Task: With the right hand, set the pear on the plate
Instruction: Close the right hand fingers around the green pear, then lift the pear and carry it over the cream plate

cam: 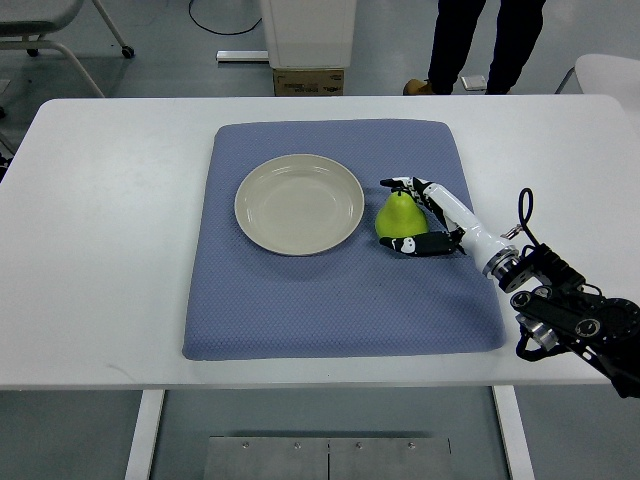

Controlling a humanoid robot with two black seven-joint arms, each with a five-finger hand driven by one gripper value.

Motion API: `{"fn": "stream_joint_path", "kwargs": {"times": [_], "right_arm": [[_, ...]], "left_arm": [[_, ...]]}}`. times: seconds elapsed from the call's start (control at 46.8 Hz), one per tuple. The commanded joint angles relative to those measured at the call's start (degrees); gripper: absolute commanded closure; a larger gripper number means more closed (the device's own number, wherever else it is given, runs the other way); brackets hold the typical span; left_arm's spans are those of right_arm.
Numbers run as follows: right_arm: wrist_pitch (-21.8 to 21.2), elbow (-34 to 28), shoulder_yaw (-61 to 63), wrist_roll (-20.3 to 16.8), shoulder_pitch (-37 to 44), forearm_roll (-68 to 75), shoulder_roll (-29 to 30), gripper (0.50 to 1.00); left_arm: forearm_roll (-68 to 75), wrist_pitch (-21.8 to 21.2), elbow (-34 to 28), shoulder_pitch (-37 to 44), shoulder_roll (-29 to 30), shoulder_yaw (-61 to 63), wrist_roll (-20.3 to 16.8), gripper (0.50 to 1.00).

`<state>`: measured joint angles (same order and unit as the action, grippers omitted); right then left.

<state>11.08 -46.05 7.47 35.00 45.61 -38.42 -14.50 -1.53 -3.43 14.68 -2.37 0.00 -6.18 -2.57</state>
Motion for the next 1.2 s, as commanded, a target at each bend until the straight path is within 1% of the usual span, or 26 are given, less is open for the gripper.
{"fn": "stream_joint_path", "kwargs": {"times": [0.0, 0.32, 0.342, 0.384, 0.427, 0.47, 0.513, 0.534, 0.555, 0.748, 0.897, 1.047, 1.175], "right_arm": [[0.0, 0.0, -0.44, 0.0, 0.01, 0.01, 0.0, 0.632], [0.0, 0.0, -1.5, 0.0, 0.01, 0.01, 0.0, 0.632], [0.0, 0.0, -1.5, 0.0, 0.01, 0.01, 0.0, 0.638], [0.0, 0.08, -1.5, 0.0, -0.08, 0.01, 0.0, 0.674], [0.0, 0.26, -1.5, 0.0, -0.08, 0.01, 0.0, 0.724], [0.0, 0.87, -1.59, 0.0, -0.08, 0.01, 0.09, 0.822], [0.0, 1.31, -1.67, 0.0, -0.08, 0.01, 0.26, 0.898], [0.0, 1.49, -1.85, 0.0, -0.08, -0.07, 0.44, 0.943], [0.0, 1.75, -2.11, 0.0, -0.08, 0.01, 0.61, 1.0], [-0.09, 2.63, -2.29, 0.0, 0.53, 0.54, 0.97, 1.0], [-0.26, 1.75, -0.1, 0.0, 0.97, 1.07, 1.06, 1.0], [-0.53, 0.7, 2.1, 0.0, 3.34, 1.15, 1.23, 1.0], [-0.53, 0.79, 2.28, 0.0, 6.07, 1.16, 3.6, 1.0]], "left_arm": [[0.03, 0.0, 0.0, 0.0, 0.0, -0.06, 0.02, 0.5], [0.03, 0.0, 0.0, 0.0, 0.0, 0.03, 0.02, 0.5], [0.03, 0.0, 0.0, 0.0, 0.0, -0.06, 0.02, 0.5], [0.03, 0.0, 0.0, 0.0, 0.0, 0.03, 0.02, 0.5], [0.03, 0.0, 0.0, 0.0, 0.0, 0.03, 0.02, 0.5], [0.03, 0.0, 0.0, 0.0, 0.0, 0.03, 0.02, 0.5], [0.03, 0.0, 0.0, 0.0, 0.0, 0.03, 0.02, 0.5], [0.03, 0.0, 0.0, 0.0, 0.0, 0.03, 0.02, 0.5], [-0.05, 0.0, 0.0, 0.0, 0.0, 0.03, 0.02, 0.5], [0.03, 0.0, 0.0, 0.0, 0.0, 0.03, 0.02, 0.5], [0.03, 0.0, 0.0, 0.0, 0.0, 0.03, 0.02, 0.5], [-0.05, 0.0, 0.0, 0.0, 0.0, -0.06, 0.02, 0.5], [0.03, 0.0, 0.0, 0.0, 0.0, 0.03, 0.02, 0.5]]}}
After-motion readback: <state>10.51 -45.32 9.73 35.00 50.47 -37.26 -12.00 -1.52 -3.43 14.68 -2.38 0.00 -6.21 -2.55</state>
